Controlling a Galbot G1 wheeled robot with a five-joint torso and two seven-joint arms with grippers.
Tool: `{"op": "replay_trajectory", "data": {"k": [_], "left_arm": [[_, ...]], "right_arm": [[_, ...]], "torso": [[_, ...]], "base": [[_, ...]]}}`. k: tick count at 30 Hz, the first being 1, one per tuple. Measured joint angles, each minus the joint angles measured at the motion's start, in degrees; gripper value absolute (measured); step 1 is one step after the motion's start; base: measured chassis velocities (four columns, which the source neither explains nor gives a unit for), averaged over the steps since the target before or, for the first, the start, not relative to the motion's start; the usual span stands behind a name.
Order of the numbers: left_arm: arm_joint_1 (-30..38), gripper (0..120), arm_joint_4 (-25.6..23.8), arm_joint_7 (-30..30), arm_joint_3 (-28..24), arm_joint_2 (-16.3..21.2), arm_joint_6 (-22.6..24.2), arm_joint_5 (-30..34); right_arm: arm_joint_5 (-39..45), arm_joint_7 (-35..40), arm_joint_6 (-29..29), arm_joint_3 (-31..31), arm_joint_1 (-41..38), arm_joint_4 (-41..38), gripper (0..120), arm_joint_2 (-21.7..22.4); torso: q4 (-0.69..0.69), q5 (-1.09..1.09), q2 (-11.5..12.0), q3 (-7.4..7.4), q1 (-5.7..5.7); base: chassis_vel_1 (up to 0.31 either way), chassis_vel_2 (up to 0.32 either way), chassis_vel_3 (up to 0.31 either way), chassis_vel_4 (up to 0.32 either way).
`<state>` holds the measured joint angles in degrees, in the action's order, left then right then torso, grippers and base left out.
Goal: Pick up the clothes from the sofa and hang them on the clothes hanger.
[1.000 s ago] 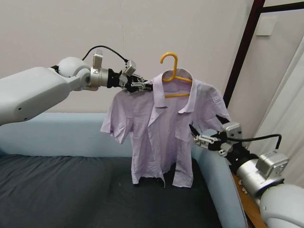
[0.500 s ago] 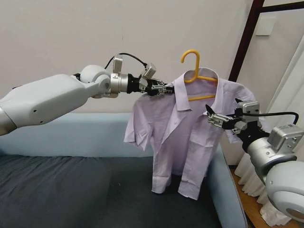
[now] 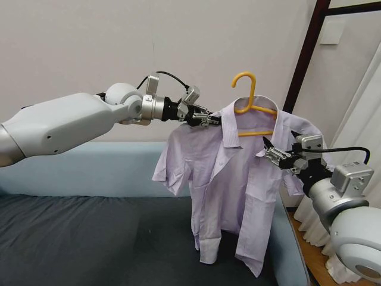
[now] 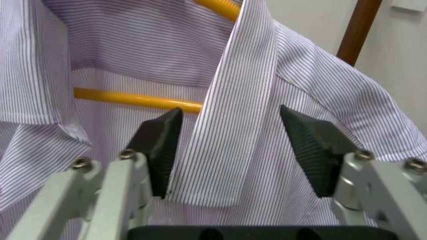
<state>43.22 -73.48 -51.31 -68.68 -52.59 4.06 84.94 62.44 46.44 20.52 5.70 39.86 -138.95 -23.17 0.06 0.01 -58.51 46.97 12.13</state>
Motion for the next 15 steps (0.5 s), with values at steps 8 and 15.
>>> {"op": "replay_trajectory", "data": {"k": [8, 15], "left_arm": [[0.0, 7, -0.6, -0.5, -0.2, 0.9, 0.0, -0.1], [-0.5, 7, -1.0, -1.2, -0.2, 1.2, -0.1, 0.0]], "right_arm": [[-2.0, -1.2, 0.0, 0.4, 1.8, -0.3, 30, 0.1], [-2.5, -1.8, 0.0, 0.2, 2.0, -0.1, 4, 0.4]], "torso": [[0.00, 0.00, 0.0, 0.00, 0.00], [0.00, 0.01, 0.0, 0.00, 0.00]], "base": [[0.000, 0.000, 0.000, 0.000], [0.000, 0.000, 0.000, 0.000]]}}
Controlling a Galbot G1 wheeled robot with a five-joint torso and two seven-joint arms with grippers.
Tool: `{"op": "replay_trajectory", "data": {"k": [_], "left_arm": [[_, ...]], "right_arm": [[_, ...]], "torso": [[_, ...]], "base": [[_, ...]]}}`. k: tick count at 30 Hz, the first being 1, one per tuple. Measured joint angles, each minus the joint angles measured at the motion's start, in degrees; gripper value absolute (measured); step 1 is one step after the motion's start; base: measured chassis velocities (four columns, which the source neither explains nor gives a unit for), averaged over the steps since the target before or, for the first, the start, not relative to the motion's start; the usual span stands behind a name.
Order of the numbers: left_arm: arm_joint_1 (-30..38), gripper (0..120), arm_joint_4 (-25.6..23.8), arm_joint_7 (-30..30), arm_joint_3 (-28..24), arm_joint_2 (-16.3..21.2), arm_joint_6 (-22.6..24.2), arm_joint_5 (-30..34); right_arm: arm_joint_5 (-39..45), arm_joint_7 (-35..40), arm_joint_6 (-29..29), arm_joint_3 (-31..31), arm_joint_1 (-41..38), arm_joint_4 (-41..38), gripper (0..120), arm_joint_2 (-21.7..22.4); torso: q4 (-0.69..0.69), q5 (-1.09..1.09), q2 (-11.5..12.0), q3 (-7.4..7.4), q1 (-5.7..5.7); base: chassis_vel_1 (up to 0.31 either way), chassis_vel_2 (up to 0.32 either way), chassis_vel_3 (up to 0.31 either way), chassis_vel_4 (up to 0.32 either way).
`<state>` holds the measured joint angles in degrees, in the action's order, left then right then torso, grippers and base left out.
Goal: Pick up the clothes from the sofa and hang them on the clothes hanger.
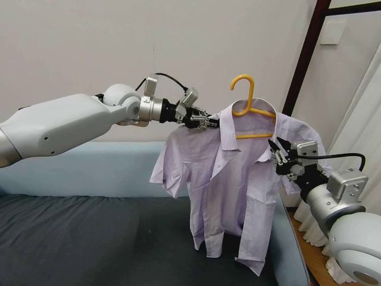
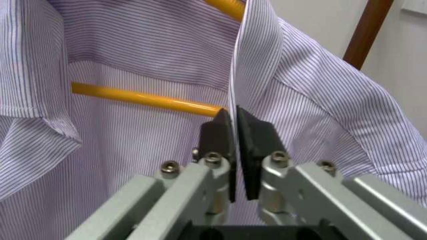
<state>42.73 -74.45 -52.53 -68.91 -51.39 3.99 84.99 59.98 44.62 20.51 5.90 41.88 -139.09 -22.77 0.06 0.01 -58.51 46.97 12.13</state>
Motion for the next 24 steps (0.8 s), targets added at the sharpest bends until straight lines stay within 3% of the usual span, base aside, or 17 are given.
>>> {"op": "replay_trajectory", "data": {"k": [9, 24], "left_arm": [[-0.2, 7, 0.6, -0.7, 0.2, -0.4, -0.1, 0.0], [-0.7, 7, 1.4, -2.4, -0.1, -2.3, -0.5, -3.6]], "right_arm": [[-0.4, -1.1, -1.0, 0.0, 0.1, -0.8, 0, 0.4], [2.7, -5.8, -2.4, 0.2, -4.3, -4.2, 0, 5.3]], "torso": [[0.00, 0.00, 0.0, 0.00, 0.00], [0.00, 0.00, 0.0, 0.00, 0.00]], "base": [[0.000, 0.000, 0.000, 0.000], [0.000, 0.000, 0.000, 0.000]]}}
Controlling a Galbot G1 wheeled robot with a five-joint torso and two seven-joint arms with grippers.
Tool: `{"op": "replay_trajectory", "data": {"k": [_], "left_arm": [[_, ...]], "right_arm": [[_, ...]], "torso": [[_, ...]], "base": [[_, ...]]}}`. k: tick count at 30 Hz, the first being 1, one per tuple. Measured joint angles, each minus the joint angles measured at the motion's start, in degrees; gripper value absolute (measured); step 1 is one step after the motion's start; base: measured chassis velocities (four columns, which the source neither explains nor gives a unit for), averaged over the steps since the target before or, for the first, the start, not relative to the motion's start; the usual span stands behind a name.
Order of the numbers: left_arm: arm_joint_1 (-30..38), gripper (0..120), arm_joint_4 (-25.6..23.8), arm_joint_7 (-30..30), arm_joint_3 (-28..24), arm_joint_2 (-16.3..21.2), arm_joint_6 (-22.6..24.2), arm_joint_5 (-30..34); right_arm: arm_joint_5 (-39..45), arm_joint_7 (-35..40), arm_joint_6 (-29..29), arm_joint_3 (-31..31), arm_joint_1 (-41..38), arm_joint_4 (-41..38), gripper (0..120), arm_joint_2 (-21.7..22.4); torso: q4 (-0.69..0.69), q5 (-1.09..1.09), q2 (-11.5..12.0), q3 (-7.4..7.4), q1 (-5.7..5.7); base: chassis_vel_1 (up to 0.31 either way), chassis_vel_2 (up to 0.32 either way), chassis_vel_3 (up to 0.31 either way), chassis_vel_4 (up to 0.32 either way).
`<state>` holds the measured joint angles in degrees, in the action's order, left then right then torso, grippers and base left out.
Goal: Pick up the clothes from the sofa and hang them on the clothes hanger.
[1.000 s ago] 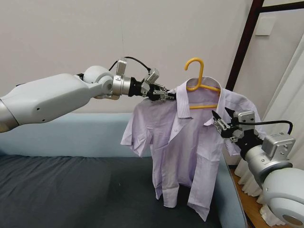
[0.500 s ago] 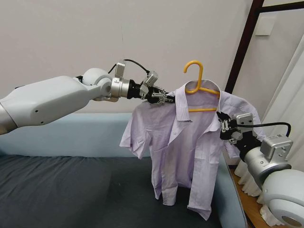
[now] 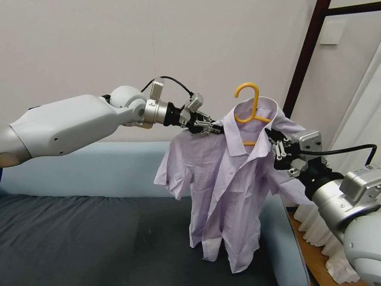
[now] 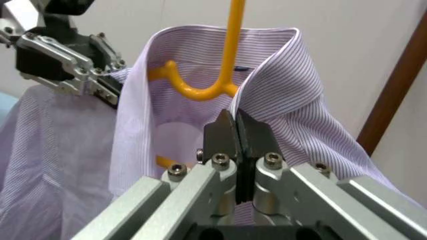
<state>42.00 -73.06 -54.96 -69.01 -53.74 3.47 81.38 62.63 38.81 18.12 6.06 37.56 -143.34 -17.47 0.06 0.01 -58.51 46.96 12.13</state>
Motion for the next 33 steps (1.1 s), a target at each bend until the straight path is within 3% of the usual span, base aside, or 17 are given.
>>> {"op": "replay_trajectory", "data": {"k": [12, 19, 27, 33], "left_arm": [[-2.7, 7, -1.4, 0.1, 3.2, 1.2, -0.5, 0.4], [-4.3, 7, -1.4, 0.0, 4.0, 2.3, -1.2, 0.2], [-5.3, 7, -0.4, -0.2, 6.7, 4.0, -1.6, 0.1], [-4.9, 7, -0.2, -2.7, 7.4, 6.2, -2.0, 0.1]], "right_arm": [[-0.6, -3.9, -0.8, -1.0, 2.7, 0.0, 0, 0.0], [-1.6, -5.9, -4.0, -0.8, 3.5, 0.0, 25, 0.5], [-1.5, -4.6, 1.8, -0.2, 5.0, 0.1, 52, 2.0], [2.0, -5.3, -0.4, 2.8, 5.0, 0.1, 75, 2.2]], "torso": [[0.00, 0.00, 0.0, 0.00, 0.00], [0.00, 0.01, 0.0, 0.00, 0.00], [0.01, 0.00, 0.0, 0.00, 0.00], [-0.02, 0.00, 0.0, 0.00, 0.00]], "base": [[0.000, 0.000, 0.000, 0.000], [0.000, 0.000, 0.000, 0.000], [0.000, 0.000, 0.000, 0.000], [0.000, 0.000, 0.000, 0.000]]}}
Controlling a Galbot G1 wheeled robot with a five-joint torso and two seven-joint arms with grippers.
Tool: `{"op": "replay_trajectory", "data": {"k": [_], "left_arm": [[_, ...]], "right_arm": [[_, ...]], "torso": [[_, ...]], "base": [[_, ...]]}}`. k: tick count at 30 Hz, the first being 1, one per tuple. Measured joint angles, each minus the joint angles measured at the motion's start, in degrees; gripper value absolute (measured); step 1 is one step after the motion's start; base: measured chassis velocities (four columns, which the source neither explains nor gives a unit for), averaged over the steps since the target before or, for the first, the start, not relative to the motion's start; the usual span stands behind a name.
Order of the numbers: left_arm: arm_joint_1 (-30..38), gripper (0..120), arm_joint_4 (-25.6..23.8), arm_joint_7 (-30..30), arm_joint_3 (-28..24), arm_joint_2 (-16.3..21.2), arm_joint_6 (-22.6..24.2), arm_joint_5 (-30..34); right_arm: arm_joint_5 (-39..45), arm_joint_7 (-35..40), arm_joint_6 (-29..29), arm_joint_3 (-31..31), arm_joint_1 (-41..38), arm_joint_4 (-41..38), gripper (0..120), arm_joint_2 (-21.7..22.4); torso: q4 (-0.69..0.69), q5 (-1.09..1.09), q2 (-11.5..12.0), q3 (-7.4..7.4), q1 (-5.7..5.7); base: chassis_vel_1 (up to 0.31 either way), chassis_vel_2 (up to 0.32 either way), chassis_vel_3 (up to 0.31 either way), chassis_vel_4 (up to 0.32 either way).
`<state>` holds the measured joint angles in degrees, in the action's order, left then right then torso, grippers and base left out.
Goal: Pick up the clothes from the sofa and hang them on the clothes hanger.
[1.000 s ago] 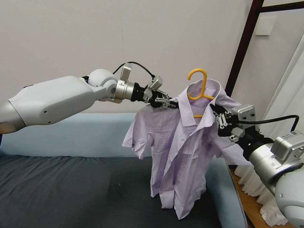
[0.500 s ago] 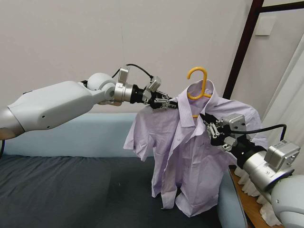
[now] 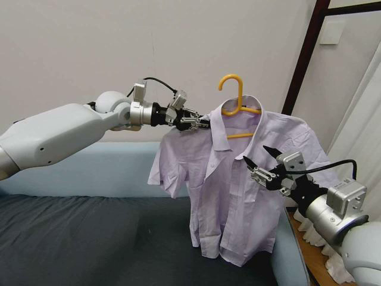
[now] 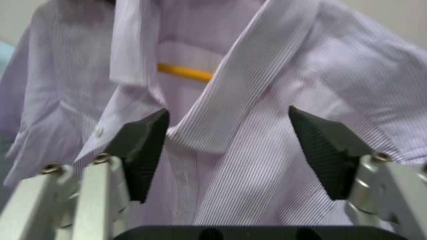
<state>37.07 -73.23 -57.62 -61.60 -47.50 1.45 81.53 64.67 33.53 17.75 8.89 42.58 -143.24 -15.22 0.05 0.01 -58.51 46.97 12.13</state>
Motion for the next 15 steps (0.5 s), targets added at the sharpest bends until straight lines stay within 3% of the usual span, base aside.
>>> {"op": "replay_trajectory", "data": {"k": [3, 4, 5, 7, 13, 15], "left_arm": [[0.1, 7, 0.4, -1.1, 0.3, 0.6, -0.1, 0.0], [0.1, 7, 0.6, -2.1, 0.4, 0.9, -0.2, -0.3], [0.1, 7, 0.6, -2.1, 0.4, 0.9, -0.2, -0.3], [-0.2, 7, 0.7, -3.3, 0.7, 1.2, -0.2, -0.8], [-2.3, 7, 0.6, -6.0, 2.7, 1.1, -0.2, -3.1], [-2.6, 7, 0.6, -6.5, 3.0, 1.0, -0.2, -3.6]], "right_arm": [[4.4, -2.7, -1.4, 4.4, -0.1, 0.0, 84, 1.0], [10.0, -7.9, -2.7, 9.7, -0.4, 0.1, 91, 2.9], [10.0, -7.9, -2.7, 9.7, -0.4, 0.1, 91, 2.9], [15.3, -17.5, -4.0, 14.3, -1.1, 2.3, 98, 6.4], [16.8, -37.5, -4.2, 16.5, -2.7, 11.0, 100, 12.2], [16.1, -39.4, -3.7, 16.5, -2.8, 12.2, 100, 12.8]], "torso": [[0.01, 0.00, 0.0, 0.00, 0.00], [0.02, 0.00, 0.0, 0.00, 0.00], [0.02, 0.00, 0.0, 0.00, 0.00], [0.02, 0.02, 0.0, -0.01, 0.00], [0.02, 0.00, 0.0, 0.00, 0.00], [0.02, -0.01, 0.0, 0.00, 0.00]], "base": [[0.000, 0.000, 0.000, 0.000], [0.000, 0.000, 0.000, 0.000], [0.000, 0.000, 0.000, 0.000], [0.000, 0.000, 0.000, 0.000], [0.000, 0.000, 0.000, 0.000], [0.000, 0.000, 0.000, 0.000]]}}
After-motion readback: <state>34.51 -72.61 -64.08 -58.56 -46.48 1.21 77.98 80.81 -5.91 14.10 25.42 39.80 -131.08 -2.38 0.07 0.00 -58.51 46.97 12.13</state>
